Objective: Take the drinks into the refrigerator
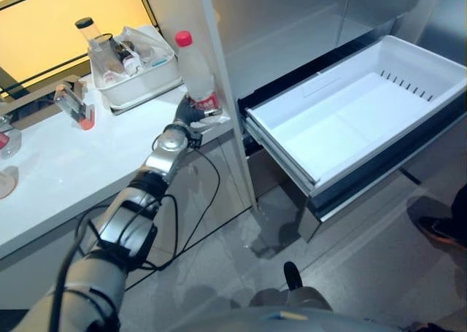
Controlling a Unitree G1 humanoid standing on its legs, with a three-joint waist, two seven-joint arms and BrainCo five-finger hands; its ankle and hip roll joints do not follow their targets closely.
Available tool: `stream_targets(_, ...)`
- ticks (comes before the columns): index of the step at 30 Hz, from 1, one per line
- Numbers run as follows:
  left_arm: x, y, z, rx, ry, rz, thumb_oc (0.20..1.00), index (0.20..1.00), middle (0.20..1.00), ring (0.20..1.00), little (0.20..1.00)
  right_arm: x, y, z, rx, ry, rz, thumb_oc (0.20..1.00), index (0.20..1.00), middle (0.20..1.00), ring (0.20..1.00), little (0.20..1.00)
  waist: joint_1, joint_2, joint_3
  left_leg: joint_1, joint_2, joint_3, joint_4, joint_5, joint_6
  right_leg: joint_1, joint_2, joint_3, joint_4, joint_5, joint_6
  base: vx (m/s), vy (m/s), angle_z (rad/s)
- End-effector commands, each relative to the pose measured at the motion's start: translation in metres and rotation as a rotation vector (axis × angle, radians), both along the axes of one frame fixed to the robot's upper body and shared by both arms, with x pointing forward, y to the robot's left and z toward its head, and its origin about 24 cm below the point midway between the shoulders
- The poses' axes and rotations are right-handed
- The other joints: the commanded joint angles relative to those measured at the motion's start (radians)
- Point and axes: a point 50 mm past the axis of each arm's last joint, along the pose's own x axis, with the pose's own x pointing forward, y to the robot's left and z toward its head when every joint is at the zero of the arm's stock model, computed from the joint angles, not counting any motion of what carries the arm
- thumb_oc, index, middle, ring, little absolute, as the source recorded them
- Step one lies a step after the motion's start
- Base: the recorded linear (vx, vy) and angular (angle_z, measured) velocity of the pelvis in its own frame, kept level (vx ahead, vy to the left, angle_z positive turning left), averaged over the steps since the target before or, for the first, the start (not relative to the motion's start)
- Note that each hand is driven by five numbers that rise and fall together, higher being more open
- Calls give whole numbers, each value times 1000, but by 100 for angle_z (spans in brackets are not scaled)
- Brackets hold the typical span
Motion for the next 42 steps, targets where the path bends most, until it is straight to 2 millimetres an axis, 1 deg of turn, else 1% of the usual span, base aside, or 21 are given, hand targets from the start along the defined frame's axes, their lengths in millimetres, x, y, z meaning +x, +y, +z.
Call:
stream_targets(1,14,-17,37,-85,-75,-36,1000,1000,1000,1000,1000,4,-7,3,-35,-13,-21,1000,1000,1000,1000,1000,-62,-39,1,-30,-20,12,7,-11,3,43,-44,33,10,-84,82,7,12,-8)
stream_targets(4,14,-25,39,-131,-84,-62,1000,1000,1000,1000,1000,6,-9,3,-41,-19,-26,1000,1000,1000,1000,1000,-69,-35,6,-32,-20,16,7,-11,3,38,-43,37,10,-83,82,3,1,-2)
stream_targets(5,13,-28,41,-149,-92,-78,517,517,517,517,517,5,-9,3,-43,-18,-30,1000,1000,1000,1000,1000,-71,-35,7,-32,-21,16,7,-12,3,39,-43,39,10,-83,82,20,5,5)
stream_targets(6,12,-30,41,-160,-96,-85,200,200,200,200,200,4,-9,4,-44,-18,-33,1000,1000,1000,1000,1000,-72,-35,8,-32,-21,16,7,-12,3,39,-43,39,10,-83,81,18,-6,6)
stream_targets(11,7,-42,33,-222,-92,-111,200,200,200,200,200,3,-8,3,-44,-22,-47,1000,1000,1000,1000,1000,-75,-40,10,-28,-22,12,7,-15,3,46,-45,34,10,-87,79,4,-1,1)
stream_targets(14,4,-54,27,-270,-86,-120,200,200,200,200,200,5,-7,3,-49,-34,-48,1000,1000,1000,1000,1000,-76,-48,12,-28,-23,10,7,-18,4,50,-45,31,10,-89,79,-2,-7,3)
stream_targets(17,1,-60,25,-300,-89,-130,200,200,200,200,200,8,-5,3,-50,-45,-49,1000,1000,1000,1000,1000,-72,-56,14,-29,-22,7,7,-18,5,49,-46,29,10,-88,80,0,0,0)
stream_targets(21,-8,-66,16,-339,-95,-164,200,200,200,200,200,12,-2,2,-43,-60,-57,1000,1000,1000,1000,1000,-60,-66,16,-31,-23,-1,7,-17,7,51,-46,25,10,-88,81,0,0,0)
stream_targets(25,-22,-61,4,-350,-104,-179,200,200,200,200,200,13,1,1,-34,-70,-74,1000,1000,1000,1000,1000,-39,-77,19,-34,-25,-12,7,-17,9,54,-47,17,10,-89,81,-11,0,0)
stream_targets(26,-30,-54,-3,-356,-113,-188,200,200,200,200,200,15,4,0,-25,-82,-82,1000,1000,1000,1000,1000,-27,-81,24,-36,-28,-18,7,-16,10,55,-49,10,10,-89,81,-38,2,1)
stream_targets(27,-31,-54,-3,-355,-112,-188,200,200,200,200,200,15,4,0,-25,-81,-81,1000,1000,1000,1000,1000,-28,-82,23,-36,-28,-18,7,-16,10,56,-49,10,10,-89,81,-37,-5,-2)
stream_targets(29,-37,-46,-9,-347,-117,-189,200,200,200,200,200,17,5,0,-18,-90,-83,1000,1000,1000,1000,1000,-18,-86,27,-38,-29,-23,7,-15,10,57,-51,6,10,-88,82,-18,1,1)
stream_targets(30,-42,-38,-12,-361,-124,-180,200,200,200,200,200,18,6,0,-13,-95,-89,1000,1000,1000,1000,1000,-11,-88,29,-39,-29,-25,7,-15,11,58,-51,5,10,-87,82,-57,10,2)
stream_targets(31,-52,-27,-16,-349,-141,-181,200,200,200,200,200,19,8,0,-6,-106,-99,1000,1000,1000,1000,1000,0,-92,32,-42,-30,-28,7,-14,12,56,-53,2,10,-86,83,-47,6,-4)
stream_targets(33,-53,-27,-16,-349,-140,-180,200,200,200,200,200,19,8,0,-6,-105,-98,1000,1000,1000,1000,1000,-1,-93,31,-42,-31,-28,7,-14,12,56,-53,2,10,-86,83,-16,2,-2)
stream_targets(34,-71,-8,-27,-366,-142,-167,200,200,200,200,200,16,8,-1,5,-116,-141,1000,1000,1000,1000,1000,17,-99,32,-43,-33,-33,7,-15,14,56,-54,1,10,-82,83,-27,7,5)
stream_targets(35,-72,-8,-27,-366,-141,-167,200,200,200,200,200,16,8,-1,5,-115,-141,1000,1000,1000,1000,1000,17,-100,31,-43,-33,-32,7,-15,14,56,-54,1,10,-82,83,-40,12,-6)
stream_targets(37,-86,-1,-32,-387,-143,-186,200,200,200,200,200,11,6,-1,11,-120,-198,1000,1000,1000,1000,1000,26,-103,32,-43,-34,-34,7,-15,15,56,-55,0,10,-81,84,-25,14,-3)
stream_targets(38,-101,5,-38,-415,-136,-196,200,200,200,200,200,5,3,0,13,-144,-301,1000,1000,1000,1000,1000,31,-105,31,-43,-35,-35,7,-17,16,55,-56,1,10,-82,85,-17,14,13)
stream_targets(39,-101,5,-39,-415,-135,-196,200,200,200,200,200,4,3,0,13,-143,-301,1000,1000,1000,1000,1000,31,-105,30,-43,-35,-35,7,-18,16,55,-56,1,10,-82,85,-12,21,8)
stream_targets(42,-122,9,-47,-443,-118,-231,200,200,200,200,200,-3,-8,3,-2,-218,-498,1000,1000,1000,1000,1000,37,-107,24,-41,-38,-35,7,-21,19,56,-58,3,10,-81,88,0,0,0)
